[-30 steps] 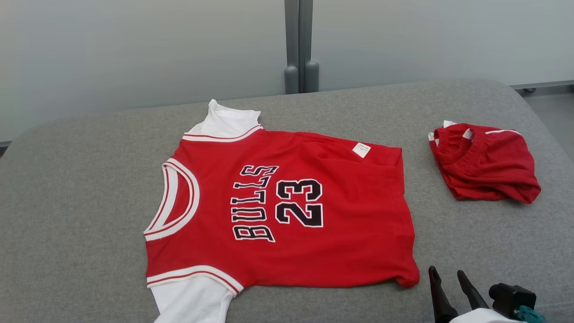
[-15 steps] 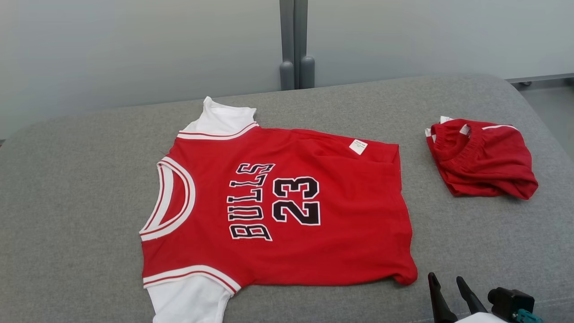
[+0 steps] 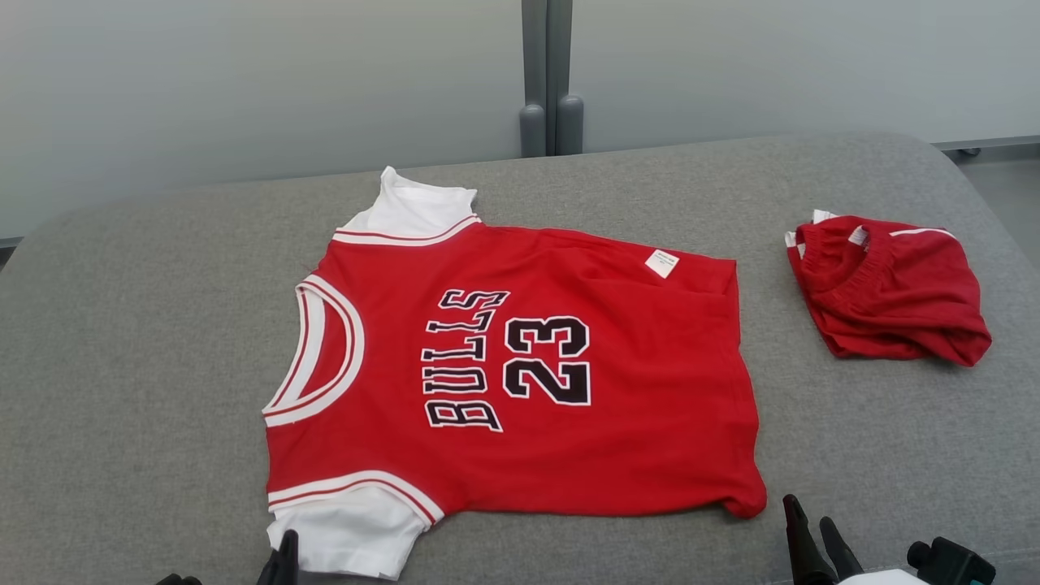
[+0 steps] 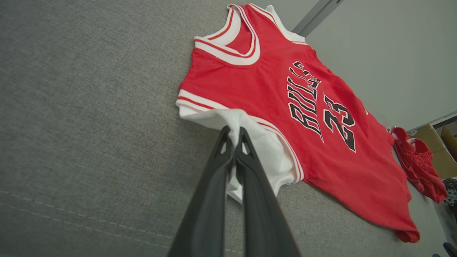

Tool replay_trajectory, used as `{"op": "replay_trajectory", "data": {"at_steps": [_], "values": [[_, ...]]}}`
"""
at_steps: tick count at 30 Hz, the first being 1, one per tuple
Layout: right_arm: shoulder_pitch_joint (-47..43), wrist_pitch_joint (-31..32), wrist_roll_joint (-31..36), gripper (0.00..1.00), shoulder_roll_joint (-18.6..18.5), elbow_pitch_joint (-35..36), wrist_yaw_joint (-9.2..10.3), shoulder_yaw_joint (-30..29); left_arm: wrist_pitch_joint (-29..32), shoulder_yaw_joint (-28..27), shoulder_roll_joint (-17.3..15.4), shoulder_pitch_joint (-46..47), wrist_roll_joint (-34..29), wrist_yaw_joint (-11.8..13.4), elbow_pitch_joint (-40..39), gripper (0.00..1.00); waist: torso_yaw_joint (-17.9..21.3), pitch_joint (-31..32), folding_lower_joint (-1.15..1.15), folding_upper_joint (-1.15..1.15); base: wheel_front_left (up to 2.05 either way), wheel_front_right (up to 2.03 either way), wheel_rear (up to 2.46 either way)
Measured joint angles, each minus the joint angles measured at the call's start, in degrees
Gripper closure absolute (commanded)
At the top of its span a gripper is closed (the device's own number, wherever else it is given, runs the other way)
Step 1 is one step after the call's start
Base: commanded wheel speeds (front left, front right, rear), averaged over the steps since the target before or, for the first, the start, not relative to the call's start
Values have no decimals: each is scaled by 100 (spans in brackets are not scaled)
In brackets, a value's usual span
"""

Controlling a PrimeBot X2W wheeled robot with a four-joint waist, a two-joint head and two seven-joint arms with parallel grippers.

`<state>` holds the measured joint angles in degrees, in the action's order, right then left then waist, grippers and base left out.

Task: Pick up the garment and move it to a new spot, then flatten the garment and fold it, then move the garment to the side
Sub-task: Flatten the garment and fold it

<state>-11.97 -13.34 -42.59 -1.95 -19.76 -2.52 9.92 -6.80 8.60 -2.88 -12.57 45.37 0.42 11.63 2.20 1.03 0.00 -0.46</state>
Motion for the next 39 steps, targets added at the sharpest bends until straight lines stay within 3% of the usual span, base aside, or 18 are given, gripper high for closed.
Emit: {"op": "replay_trajectory", "data": {"at_steps": [13,20,23,24,25,26,33,35,39], "values": [[266,449,-1510,0,-1,-405,-210,210,-192,-103,1,113,-75,9,-252,100,-295,-88,0,0,0,0,0],[431,509,-1789,3,-9,-546,-226,485,-233,-98,2,112,-77,12,-274,100,-375,-110,0,0,0,0,0],[472,487,-1801,20,-9,-603,-226,500,-233,-93,2,111,-77,37,-286,100,-392,-111,0,0,0,0,0],[477,479,-1806,30,-10,-622,-226,501,-233,-93,2,110,-77,44,-287,100,-397,-111,0,0,0,0,0],[482,475,-1829,48,-10,-639,-226,505,-233,-93,2,110,-77,44,-288,100,-400,-111,0,0,0,0,0],[488,472,-1868,48,-10,-658,-226,506,-233,-93,2,110,-77,44,-290,100,-402,-111,0,0,0,0,0],[506,266,-2037,75,-8,-713,-248,416,-244,-99,2,108,-77,56,-326,100,-385,-108,0,0,0,0,0],[508,203,-2029,98,-11,-712,-252,344,-290,-109,2,109,-77,56,-350,100,-373,-106,0,0,0,0,0],[508,169,-1935,100,-11,-684,-279,336,-344,-114,2,109,-77,55,-480,100,-338,-98,0,0,0,0,0]]}}
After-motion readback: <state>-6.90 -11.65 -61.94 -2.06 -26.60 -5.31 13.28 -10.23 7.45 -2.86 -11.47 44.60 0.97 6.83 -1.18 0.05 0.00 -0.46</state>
